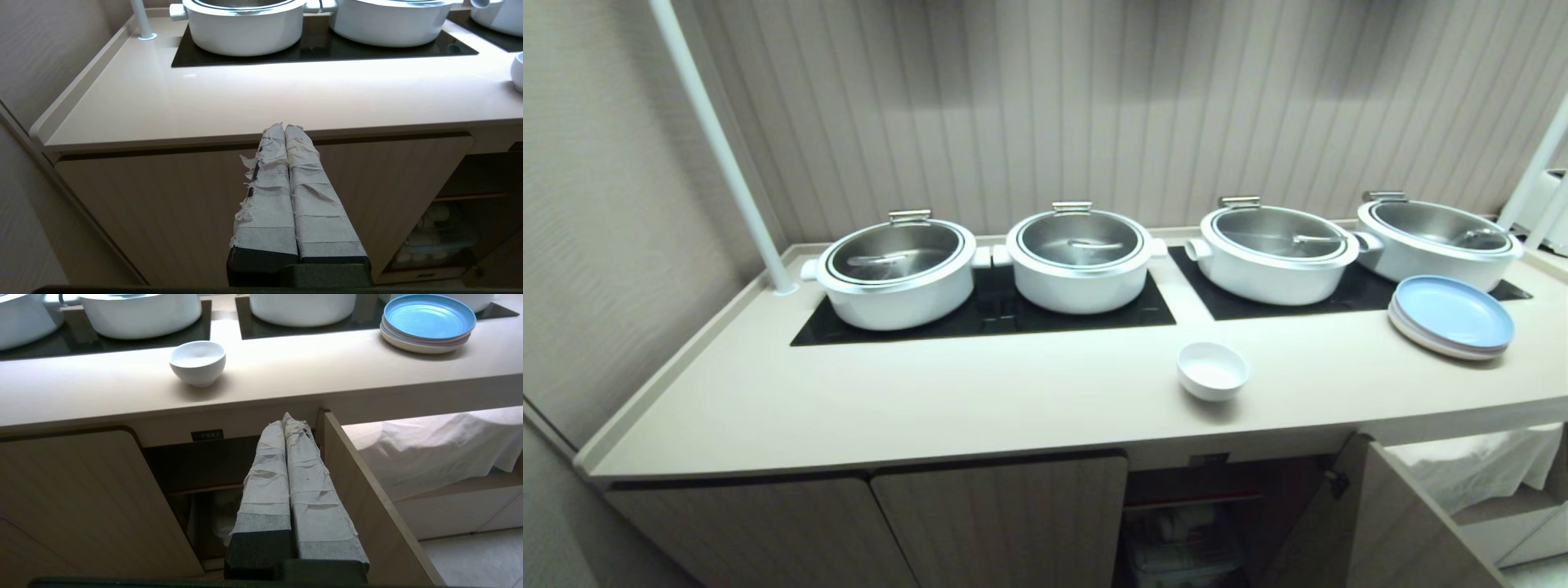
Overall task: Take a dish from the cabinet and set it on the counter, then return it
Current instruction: Pick up the bowl from the table
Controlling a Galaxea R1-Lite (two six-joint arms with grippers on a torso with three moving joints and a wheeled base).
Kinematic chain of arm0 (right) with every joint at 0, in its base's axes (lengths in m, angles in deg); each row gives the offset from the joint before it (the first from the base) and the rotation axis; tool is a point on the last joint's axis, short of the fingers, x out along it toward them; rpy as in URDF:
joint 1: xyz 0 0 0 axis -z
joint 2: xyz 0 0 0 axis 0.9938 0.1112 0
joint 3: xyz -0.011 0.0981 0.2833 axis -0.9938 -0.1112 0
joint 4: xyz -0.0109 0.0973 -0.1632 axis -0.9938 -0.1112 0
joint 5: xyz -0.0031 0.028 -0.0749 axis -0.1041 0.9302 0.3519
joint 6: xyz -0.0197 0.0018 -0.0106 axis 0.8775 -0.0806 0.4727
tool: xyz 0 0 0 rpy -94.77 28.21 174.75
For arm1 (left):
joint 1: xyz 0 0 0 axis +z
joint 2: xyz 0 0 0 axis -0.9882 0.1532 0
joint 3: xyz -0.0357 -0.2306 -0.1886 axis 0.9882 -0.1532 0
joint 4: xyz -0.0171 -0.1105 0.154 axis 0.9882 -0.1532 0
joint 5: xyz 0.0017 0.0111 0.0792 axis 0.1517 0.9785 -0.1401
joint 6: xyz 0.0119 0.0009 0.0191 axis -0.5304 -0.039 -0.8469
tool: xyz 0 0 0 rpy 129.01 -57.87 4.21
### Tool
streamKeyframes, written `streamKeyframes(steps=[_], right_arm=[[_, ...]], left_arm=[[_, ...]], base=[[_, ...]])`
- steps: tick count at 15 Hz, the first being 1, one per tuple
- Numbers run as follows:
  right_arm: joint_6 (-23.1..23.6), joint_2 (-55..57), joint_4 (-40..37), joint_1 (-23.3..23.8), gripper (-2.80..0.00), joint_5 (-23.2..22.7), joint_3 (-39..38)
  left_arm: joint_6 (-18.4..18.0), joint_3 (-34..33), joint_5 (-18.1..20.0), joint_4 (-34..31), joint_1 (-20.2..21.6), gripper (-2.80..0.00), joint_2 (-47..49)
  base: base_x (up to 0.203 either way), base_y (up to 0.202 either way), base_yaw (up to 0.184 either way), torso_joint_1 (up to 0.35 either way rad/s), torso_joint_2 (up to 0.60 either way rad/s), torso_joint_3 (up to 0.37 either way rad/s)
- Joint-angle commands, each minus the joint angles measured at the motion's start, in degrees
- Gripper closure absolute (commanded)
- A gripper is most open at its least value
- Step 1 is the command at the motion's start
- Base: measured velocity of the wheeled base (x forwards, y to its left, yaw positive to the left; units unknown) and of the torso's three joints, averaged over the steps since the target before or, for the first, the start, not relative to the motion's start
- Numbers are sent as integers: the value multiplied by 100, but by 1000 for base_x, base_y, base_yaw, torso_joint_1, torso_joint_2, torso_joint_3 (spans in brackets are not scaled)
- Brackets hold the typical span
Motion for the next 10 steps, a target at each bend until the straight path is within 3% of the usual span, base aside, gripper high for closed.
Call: streamKeyframes(steps=[1,10], right_arm=[[9,229,4,2,0,6,73],[17,1782,74,11,0,25,716]], left_arm=[[4,0,0,1,0,0,-2],[4,0,0,1,0,0,-2]], base=[[0,0,0,0,0,0],[0,0,0,0,0,0]])
